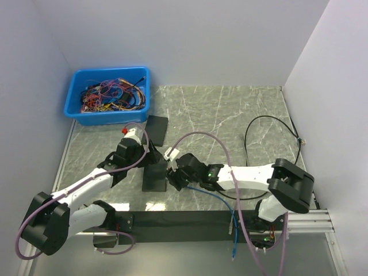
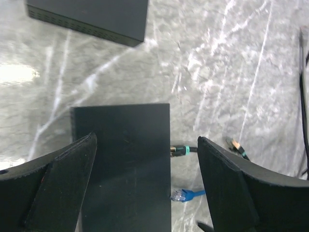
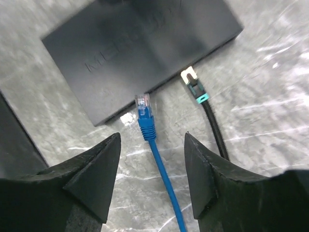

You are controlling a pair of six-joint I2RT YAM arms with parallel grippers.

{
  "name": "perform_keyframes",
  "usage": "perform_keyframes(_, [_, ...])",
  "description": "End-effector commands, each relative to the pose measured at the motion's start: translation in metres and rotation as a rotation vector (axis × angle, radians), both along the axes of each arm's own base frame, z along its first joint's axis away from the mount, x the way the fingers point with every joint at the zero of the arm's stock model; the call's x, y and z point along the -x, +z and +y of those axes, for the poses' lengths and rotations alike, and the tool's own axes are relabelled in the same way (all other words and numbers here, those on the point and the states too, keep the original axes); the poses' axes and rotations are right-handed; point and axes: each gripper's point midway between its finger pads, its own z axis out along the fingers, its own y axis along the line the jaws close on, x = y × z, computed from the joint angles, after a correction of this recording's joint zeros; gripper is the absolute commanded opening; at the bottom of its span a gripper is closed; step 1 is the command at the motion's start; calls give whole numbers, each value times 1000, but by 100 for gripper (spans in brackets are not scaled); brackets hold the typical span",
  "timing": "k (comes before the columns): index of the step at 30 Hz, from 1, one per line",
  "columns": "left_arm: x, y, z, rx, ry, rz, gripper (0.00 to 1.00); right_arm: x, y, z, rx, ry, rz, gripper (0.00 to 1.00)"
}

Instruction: Insert the plug into the switch port

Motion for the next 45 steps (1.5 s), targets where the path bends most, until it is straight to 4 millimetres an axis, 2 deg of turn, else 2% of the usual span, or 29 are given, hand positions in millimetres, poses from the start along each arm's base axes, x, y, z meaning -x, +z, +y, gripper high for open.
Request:
perform_keyframes(1, [-1, 9, -12, 50, -69, -48, 91, 3, -9, 12, 6, 20, 29, 61])
perform_keyframes(9, [5, 2, -9, 51, -64, -35, 90, 0, -17, 20, 22, 28, 33, 57])
perform_keyframes(14, [7, -2, -8, 52, -60, -35, 90, -4, -20, 25, 27, 24, 33, 50])
perform_keyframes(15, [6, -2, -9, 53, -61, -34, 89, -4, -20, 26, 27, 27, 33, 48])
perform_keyframes(19, [6, -6, -7, 52, -45, -22, 90, -5, -24, 28, 38, 26, 36, 21])
perform_keyframes(25, [3, -15, -7, 50, -25, 4, 90, -2, -24, 28, 35, 32, 45, 3])
perform_keyframes(27, [3, -21, -6, 43, -13, 23, 90, -3, -23, 26, 40, 22, 37, 1])
perform_keyframes(30, [0, -25, 1, 25, 32, 41, 89, -7, -25, 11, 81, -38, 24, 0])
perform_keyframes(34, [2, -20, 6, 28, 65, 51, 89, -8, -23, -1, 95, -84, 23, 0])
perform_keyframes(35, [2, -23, 16, -5, 117, 59, 89, -5, -25, -1, 97, -77, 33, 0])
perform_keyframes(36, [-1, -18, 19, 7, 150, 45, 90, -5, -26, 1, 100, -75, 38, 0])
perform_keyframes(39, [3, -22, 30, -12, 203, 69, 91, -3, -30, 6, 110, -63, 50, 0])
perform_keyframes(42, [3, -30, 32, -18, 222, 105, 91, 0, -35, 13, 130, -43, 65, 0])
perform_keyframes(45, [3, -39, 25, -6, 201, 137, 90, 2, -40, 23, 143, -25, 73, 0])
